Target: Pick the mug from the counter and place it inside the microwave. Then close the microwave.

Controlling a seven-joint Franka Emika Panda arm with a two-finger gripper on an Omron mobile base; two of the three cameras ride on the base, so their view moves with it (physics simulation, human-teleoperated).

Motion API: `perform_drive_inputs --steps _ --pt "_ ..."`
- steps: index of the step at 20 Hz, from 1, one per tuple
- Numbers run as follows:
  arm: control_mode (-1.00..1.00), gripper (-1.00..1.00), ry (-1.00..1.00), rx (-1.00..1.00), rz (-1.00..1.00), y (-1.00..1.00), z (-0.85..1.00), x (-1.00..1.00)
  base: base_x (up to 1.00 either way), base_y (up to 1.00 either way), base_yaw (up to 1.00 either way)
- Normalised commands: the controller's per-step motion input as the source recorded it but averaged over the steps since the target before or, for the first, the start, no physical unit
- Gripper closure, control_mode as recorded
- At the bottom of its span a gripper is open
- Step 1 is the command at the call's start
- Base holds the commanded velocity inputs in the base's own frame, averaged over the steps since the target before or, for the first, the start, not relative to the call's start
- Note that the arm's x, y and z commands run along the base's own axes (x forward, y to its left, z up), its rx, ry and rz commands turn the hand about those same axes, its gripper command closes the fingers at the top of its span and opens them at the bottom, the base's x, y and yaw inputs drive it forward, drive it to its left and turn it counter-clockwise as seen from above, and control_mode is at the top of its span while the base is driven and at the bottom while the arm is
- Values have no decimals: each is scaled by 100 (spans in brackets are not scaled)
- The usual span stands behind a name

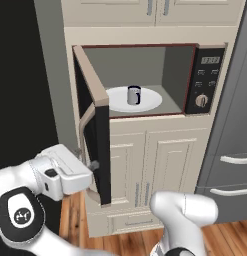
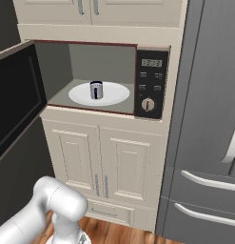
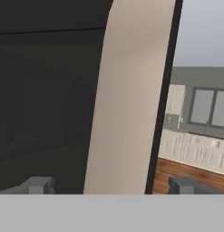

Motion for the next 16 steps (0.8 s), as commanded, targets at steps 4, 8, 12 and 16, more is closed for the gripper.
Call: perform_drive_inputs --steps 4,8,12,16 --pt "-100 -100 1 0 0 -42 0 0 0 0 0" --pt "-100 -100 2 0 0 -48 0 0 0 0 0" --pt "-100 -100 4 0 0 -50 0 0 0 0 0" --pt "-100 -100 7 0 0 -55 0 0 0 0 0"
